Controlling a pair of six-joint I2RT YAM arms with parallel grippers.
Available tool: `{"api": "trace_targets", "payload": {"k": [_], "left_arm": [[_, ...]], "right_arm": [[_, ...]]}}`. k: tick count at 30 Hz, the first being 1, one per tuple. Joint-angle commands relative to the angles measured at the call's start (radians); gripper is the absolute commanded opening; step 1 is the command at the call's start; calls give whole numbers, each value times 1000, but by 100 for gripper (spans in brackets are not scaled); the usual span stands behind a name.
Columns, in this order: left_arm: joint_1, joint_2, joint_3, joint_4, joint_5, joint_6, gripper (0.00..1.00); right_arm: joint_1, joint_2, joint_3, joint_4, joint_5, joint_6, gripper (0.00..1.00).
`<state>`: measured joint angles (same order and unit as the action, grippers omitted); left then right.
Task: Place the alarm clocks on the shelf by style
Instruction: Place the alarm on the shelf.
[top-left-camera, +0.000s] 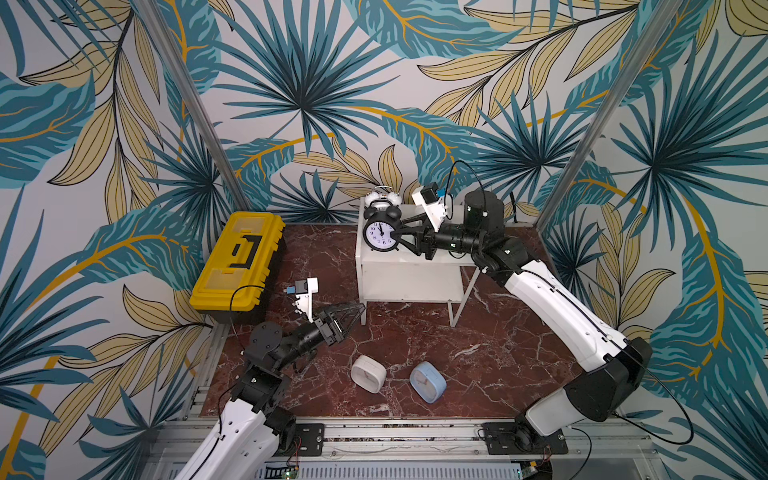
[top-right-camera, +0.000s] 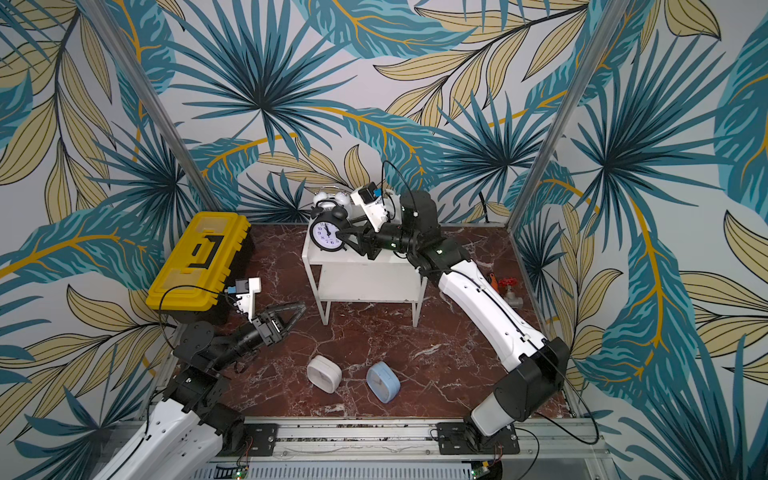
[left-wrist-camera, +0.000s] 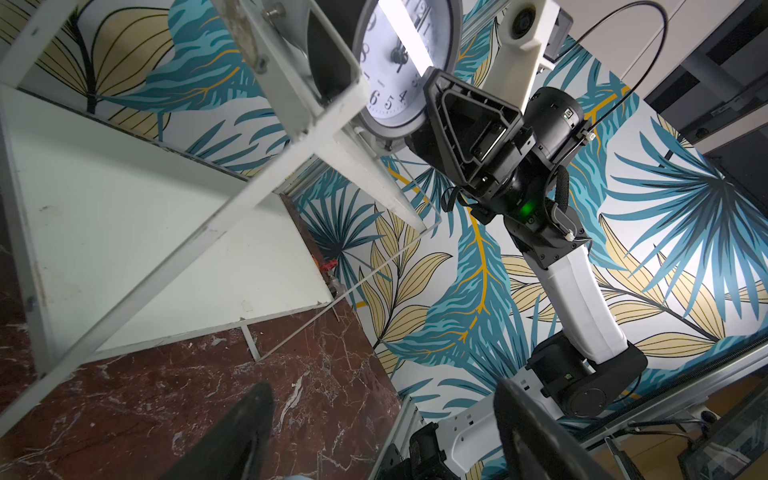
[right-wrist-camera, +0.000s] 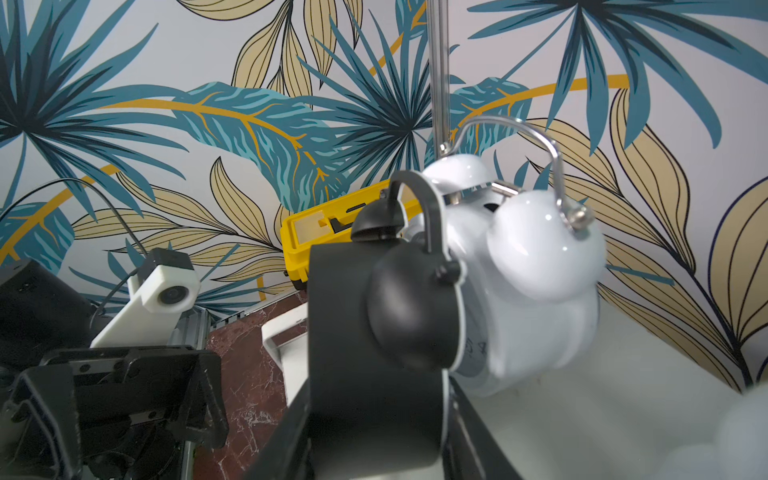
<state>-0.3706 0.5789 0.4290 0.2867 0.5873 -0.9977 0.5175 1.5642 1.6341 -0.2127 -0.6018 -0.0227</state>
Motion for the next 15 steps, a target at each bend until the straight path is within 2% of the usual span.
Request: {"api": "trace_targets", "payload": {"k": [1,4,15], "left_arm": [[7,15,16,78,8,-6,85],[7,23,13,90,6,-8,85],[7,49,17,116,13,-11,85]], "right_arm": [[-1,-18,-24,29,-26,7,40],[-1,-29,-50,48,-18,22,53],[-4,-46,-81,72,7,46,58]]}}
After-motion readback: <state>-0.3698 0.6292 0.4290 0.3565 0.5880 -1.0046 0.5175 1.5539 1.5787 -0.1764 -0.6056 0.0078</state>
